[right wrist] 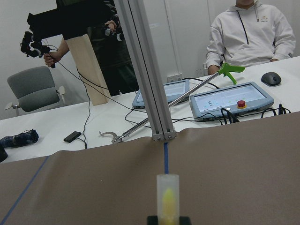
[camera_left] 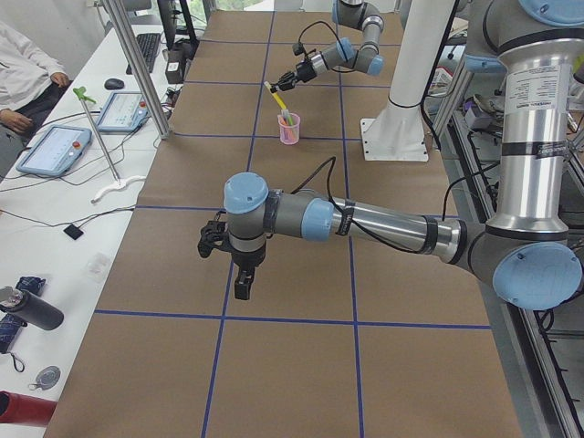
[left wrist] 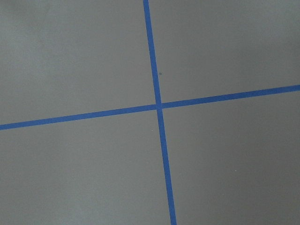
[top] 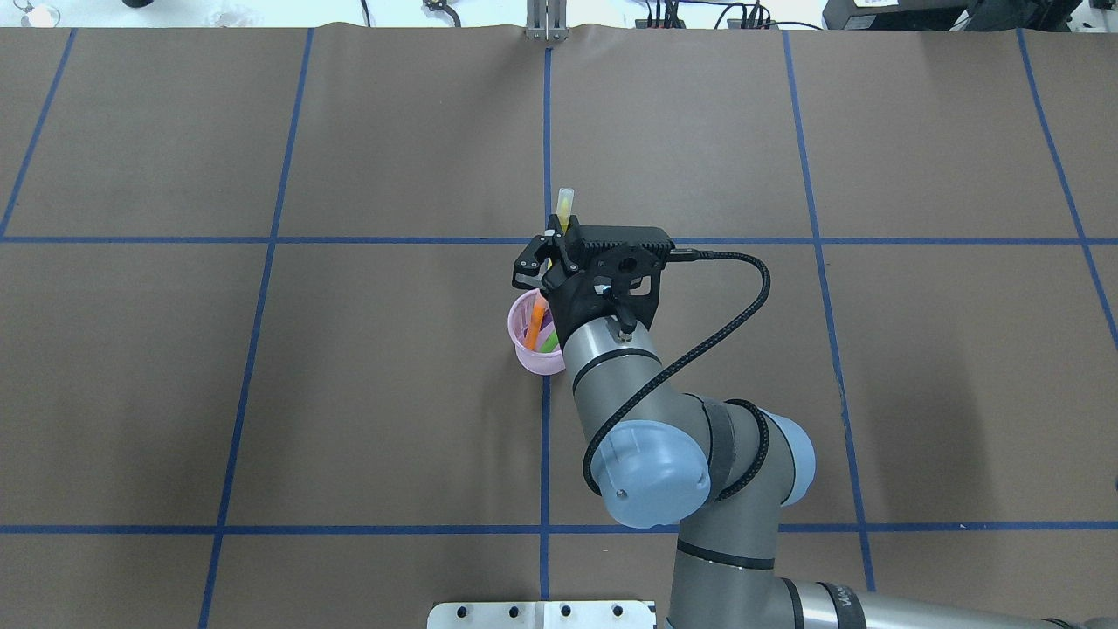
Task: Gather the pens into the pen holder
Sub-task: 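Lower the yellow marker over the cup and open the right gripper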
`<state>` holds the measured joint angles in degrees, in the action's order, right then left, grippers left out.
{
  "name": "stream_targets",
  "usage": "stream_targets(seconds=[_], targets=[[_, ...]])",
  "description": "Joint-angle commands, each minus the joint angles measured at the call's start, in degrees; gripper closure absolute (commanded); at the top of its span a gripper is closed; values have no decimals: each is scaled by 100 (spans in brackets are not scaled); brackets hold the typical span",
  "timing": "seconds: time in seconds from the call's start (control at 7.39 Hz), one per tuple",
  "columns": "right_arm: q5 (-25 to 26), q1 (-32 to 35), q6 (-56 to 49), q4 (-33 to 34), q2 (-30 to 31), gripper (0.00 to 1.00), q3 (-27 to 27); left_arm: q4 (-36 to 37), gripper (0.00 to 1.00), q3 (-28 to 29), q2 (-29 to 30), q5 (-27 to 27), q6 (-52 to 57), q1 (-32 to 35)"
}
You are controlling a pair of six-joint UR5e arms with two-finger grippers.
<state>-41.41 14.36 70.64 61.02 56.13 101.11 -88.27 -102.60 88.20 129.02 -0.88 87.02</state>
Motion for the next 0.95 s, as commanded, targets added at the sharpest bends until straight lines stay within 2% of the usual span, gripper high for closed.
stream_targets(seconds=[0.0, 0.14, 0.27, 0.41, 0.68, 0.81], targets=[[203, -196, -6, -20, 3, 80, 5, -58, 0, 90, 30, 0, 0, -1], [308, -240, -6, -20, 38, 36, -3, -102, 0, 100, 31, 0, 0, -1], [326, -240, 2, -37, 47, 16, 5, -102, 0, 109, 31, 0, 0, -1], [327, -240, -6, -55, 30, 3, 40, -111, 0, 100, 31, 0, 0, -1], [274, -144, -6, -352, -40, 2, 102, -120, 0, 100, 31, 0, 0, -1], [-300, 109, 46, -380, -50, 2, 154, -129, 0, 109, 31, 0, 9, -1]])
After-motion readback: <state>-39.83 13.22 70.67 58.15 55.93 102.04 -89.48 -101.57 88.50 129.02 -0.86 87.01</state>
